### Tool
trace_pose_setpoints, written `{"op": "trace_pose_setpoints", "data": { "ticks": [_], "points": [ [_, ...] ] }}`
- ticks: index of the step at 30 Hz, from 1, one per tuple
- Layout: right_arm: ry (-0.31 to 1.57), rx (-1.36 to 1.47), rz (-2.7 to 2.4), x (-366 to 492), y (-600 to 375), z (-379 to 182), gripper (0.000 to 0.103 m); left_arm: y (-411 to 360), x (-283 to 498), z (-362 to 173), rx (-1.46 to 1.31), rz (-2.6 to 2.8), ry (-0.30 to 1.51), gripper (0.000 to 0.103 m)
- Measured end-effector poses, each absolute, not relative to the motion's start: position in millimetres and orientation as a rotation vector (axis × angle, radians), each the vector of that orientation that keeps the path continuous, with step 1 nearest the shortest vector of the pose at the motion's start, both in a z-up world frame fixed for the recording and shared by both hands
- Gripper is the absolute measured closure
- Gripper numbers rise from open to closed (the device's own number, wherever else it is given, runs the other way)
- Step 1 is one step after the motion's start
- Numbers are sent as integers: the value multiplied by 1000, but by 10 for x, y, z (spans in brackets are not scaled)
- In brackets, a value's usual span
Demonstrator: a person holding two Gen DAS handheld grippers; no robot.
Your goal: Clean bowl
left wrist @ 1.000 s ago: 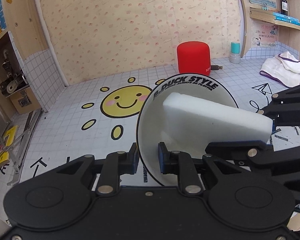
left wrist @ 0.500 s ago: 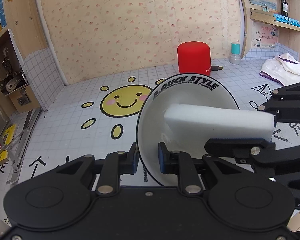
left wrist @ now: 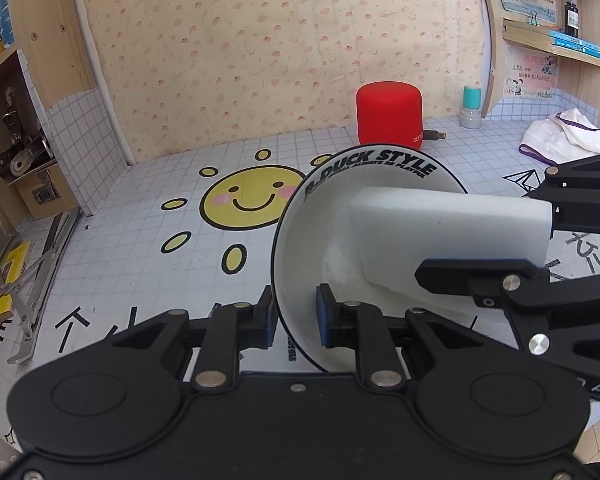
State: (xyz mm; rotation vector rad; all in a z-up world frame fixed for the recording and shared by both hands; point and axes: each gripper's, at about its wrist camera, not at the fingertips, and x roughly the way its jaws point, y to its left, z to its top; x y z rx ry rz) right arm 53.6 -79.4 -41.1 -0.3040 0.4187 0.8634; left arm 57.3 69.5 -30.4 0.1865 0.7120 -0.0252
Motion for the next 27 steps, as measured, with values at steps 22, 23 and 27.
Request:
{"op": "trace_pose_setpoints", "data": {
  "ticks": [22,23,27],
  "points": [
    [410,-435,767,517,-787,-407,80,578,655,-215,239,-48,708,86],
    [422,-427,778,525,-791,-415,80,568,664,-209,251,-52,709,85],
    [465,-398,833,546,-790,-457,80,540,703,-187,294,-75,713,85]
  ]
}}
